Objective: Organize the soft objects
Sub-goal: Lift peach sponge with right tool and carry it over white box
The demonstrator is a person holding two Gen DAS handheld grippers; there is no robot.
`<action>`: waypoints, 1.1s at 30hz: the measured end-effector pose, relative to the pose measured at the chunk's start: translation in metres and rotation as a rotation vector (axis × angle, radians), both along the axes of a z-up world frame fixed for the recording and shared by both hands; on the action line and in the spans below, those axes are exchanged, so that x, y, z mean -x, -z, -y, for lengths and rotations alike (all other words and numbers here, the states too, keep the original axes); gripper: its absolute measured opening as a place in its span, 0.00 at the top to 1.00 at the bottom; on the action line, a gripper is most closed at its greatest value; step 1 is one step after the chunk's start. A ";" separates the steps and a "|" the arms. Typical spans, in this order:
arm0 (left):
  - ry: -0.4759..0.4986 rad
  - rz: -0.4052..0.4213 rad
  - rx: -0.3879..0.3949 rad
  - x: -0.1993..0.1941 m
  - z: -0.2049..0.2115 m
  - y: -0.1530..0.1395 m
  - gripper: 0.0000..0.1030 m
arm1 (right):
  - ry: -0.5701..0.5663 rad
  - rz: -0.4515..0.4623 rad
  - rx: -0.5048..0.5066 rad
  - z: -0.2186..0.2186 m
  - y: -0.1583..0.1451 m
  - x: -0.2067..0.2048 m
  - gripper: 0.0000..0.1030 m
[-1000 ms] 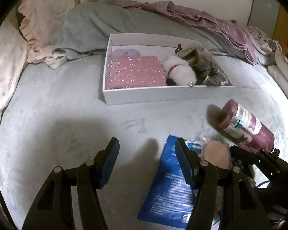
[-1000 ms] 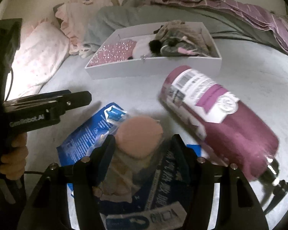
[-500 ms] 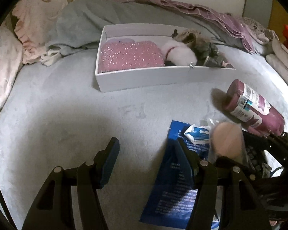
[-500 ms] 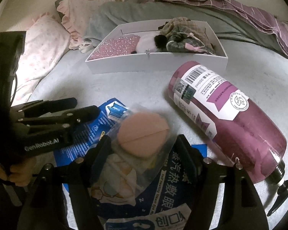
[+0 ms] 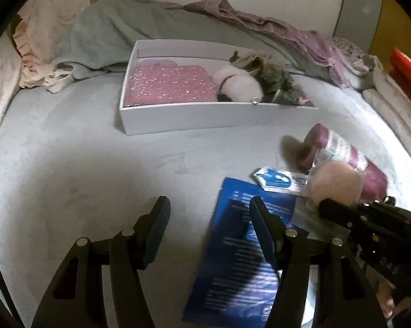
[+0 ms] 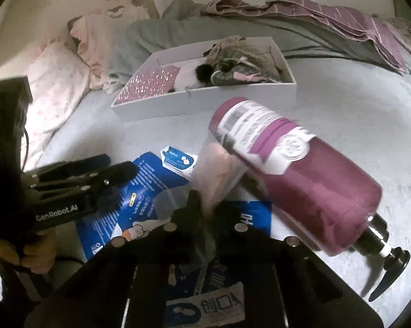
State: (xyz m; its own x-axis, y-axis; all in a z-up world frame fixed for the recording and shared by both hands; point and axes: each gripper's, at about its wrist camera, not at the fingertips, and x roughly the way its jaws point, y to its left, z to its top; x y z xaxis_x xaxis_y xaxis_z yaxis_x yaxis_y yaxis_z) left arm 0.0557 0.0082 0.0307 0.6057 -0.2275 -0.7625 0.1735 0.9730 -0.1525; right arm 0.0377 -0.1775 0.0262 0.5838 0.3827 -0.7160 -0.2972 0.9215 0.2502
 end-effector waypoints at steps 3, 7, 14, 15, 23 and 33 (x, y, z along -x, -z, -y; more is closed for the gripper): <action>0.027 0.012 0.071 0.002 0.002 -0.004 0.42 | 0.010 0.011 -0.021 0.006 -0.002 0.003 0.90; 0.064 0.023 0.121 0.002 0.009 -0.007 0.42 | 0.006 0.052 -0.011 0.005 -0.008 0.009 0.90; 0.103 -0.003 0.085 -0.026 0.035 -0.003 0.42 | 0.076 0.015 -0.026 0.022 -0.005 0.002 0.90; 0.105 -0.015 0.081 -0.031 0.038 0.001 0.42 | 0.084 0.009 -0.034 0.025 -0.004 0.002 0.90; 0.109 -0.028 -0.003 -0.033 0.053 0.011 0.85 | 0.107 0.010 -0.031 0.030 -0.004 0.002 0.90; 0.088 0.009 0.049 -0.014 0.047 -0.001 0.97 | 0.099 0.031 -0.023 0.027 -0.007 0.004 0.90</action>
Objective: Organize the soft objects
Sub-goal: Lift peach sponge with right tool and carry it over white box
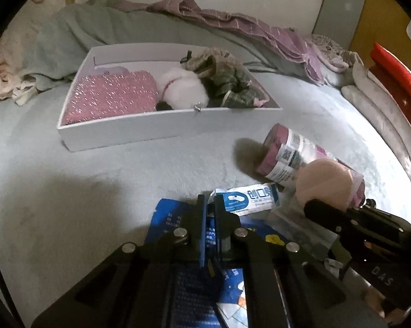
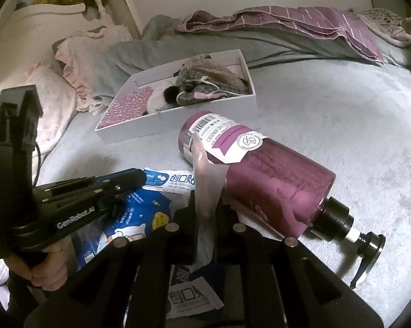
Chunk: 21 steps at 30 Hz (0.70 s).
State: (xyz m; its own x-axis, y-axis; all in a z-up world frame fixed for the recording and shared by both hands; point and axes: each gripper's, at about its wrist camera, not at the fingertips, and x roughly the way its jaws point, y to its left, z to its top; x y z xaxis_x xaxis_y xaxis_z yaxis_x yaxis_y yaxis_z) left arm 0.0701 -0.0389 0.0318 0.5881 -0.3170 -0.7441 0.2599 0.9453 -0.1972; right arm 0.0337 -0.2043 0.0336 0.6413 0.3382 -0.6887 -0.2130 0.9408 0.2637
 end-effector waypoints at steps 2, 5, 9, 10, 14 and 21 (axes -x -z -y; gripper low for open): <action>-0.017 0.002 0.020 0.001 -0.002 -0.003 0.97 | -0.015 0.004 -0.005 -0.002 -0.001 0.001 0.90; -0.050 0.001 0.053 -0.002 -0.007 -0.008 0.98 | -0.035 0.005 -0.012 -0.004 -0.005 0.001 0.90; -0.064 0.010 0.084 0.001 -0.017 -0.019 0.99 | -0.062 0.018 -0.055 -0.003 -0.017 0.000 0.90; -0.066 0.017 0.091 0.002 -0.019 -0.023 1.00 | -0.077 0.012 -0.068 -0.003 -0.019 -0.001 0.90; -0.064 0.049 0.128 0.011 -0.027 -0.040 1.00 | -0.125 -0.031 -0.120 -0.009 -0.020 -0.004 0.90; -0.049 0.097 0.151 0.008 -0.037 -0.064 1.00 | -0.169 -0.029 -0.140 -0.018 -0.044 -0.016 0.90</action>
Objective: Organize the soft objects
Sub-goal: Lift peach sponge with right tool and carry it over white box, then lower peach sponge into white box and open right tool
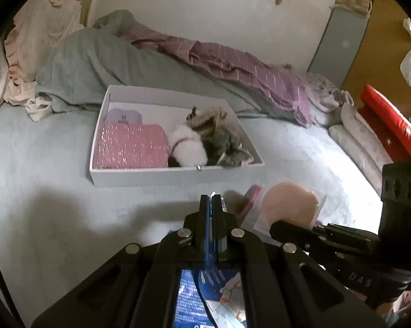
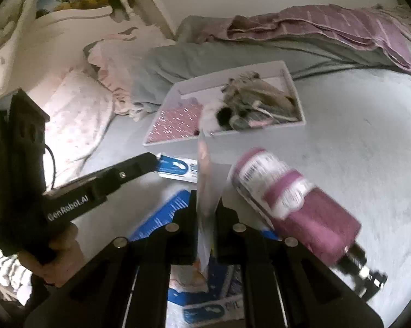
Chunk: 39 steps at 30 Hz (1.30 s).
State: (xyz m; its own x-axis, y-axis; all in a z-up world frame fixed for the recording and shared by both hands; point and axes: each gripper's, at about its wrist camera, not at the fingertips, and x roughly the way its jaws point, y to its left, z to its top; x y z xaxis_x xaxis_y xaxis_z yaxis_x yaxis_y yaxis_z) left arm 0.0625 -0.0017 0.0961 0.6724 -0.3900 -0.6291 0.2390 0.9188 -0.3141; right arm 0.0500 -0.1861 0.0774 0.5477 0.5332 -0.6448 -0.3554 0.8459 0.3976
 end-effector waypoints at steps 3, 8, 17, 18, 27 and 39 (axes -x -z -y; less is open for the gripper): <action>-0.015 0.017 0.017 -0.008 -0.007 -0.006 1.00 | -0.020 -0.001 -0.012 -0.004 -0.009 -0.011 0.90; -0.051 0.034 0.026 -0.033 -0.024 -0.012 1.00 | -0.035 -0.003 -0.001 -0.008 -0.019 -0.034 0.90; -0.094 -0.006 0.130 -0.085 -0.055 -0.014 1.00 | -0.061 -0.113 -0.031 -0.010 -0.013 -0.089 0.90; -0.097 -0.008 0.144 -0.089 -0.058 -0.015 1.00 | -0.065 -0.120 -0.032 -0.010 -0.014 -0.096 0.90; -0.132 -0.064 0.164 -0.139 -0.070 -0.011 1.00 | -0.096 -0.180 -0.086 -0.021 -0.018 -0.151 0.90; -0.241 -0.119 -0.062 -0.174 -0.060 0.012 1.00 | -0.115 -0.311 -0.042 -0.047 0.001 -0.243 0.90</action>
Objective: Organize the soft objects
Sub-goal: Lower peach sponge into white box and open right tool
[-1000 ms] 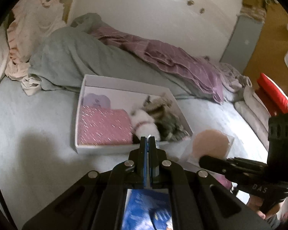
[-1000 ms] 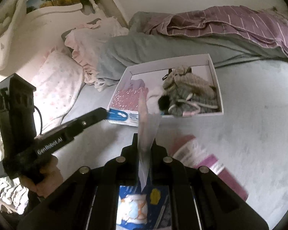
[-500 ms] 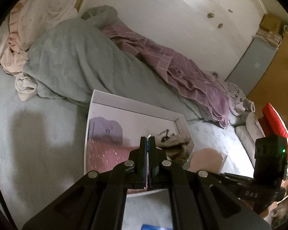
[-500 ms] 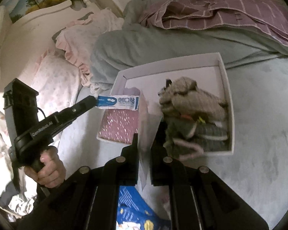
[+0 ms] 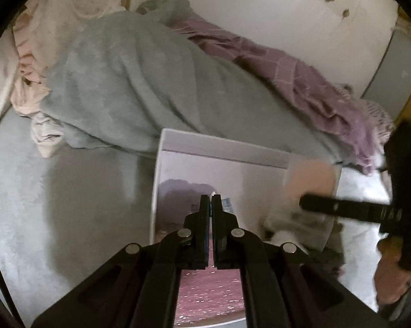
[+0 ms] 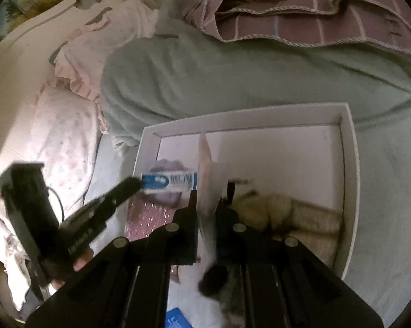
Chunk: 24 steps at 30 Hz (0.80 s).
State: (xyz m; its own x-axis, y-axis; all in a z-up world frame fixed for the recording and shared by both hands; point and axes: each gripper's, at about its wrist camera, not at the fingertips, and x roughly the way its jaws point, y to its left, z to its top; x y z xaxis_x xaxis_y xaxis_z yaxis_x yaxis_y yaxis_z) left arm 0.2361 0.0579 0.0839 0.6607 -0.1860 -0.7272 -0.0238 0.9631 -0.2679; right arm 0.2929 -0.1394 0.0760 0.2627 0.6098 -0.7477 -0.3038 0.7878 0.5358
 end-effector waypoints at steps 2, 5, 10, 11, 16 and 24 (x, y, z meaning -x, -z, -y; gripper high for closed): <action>-0.020 -0.023 -0.044 -0.002 0.002 0.005 1.00 | -0.012 -0.027 -0.006 -0.006 0.002 -0.011 0.90; -0.049 -0.052 -0.123 -0.004 0.007 0.013 1.00 | -0.041 -0.061 -0.001 -0.022 0.007 -0.023 0.90; -0.061 -0.038 -0.252 0.003 0.012 0.015 1.00 | -0.098 -0.004 0.127 -0.049 0.015 -0.023 0.90; -0.065 -0.035 -0.269 0.004 0.011 0.015 1.00 | -0.100 0.007 0.144 -0.052 0.016 -0.025 0.90; -0.079 -0.039 -0.280 0.005 0.003 0.014 1.00 | -0.139 0.042 0.242 -0.069 0.018 -0.028 0.90; -0.062 0.040 -0.264 0.026 0.008 -0.002 0.59 | -0.103 0.147 0.243 -0.070 0.000 -0.011 0.58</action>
State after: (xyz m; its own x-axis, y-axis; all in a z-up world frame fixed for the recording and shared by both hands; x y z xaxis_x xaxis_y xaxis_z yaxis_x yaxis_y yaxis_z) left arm 0.2102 0.0496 0.0857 0.6944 0.0483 -0.7180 -0.0791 0.9968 -0.0094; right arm 0.3043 -0.0697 0.0763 0.3250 0.4463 -0.8338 -0.4487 0.8489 0.2795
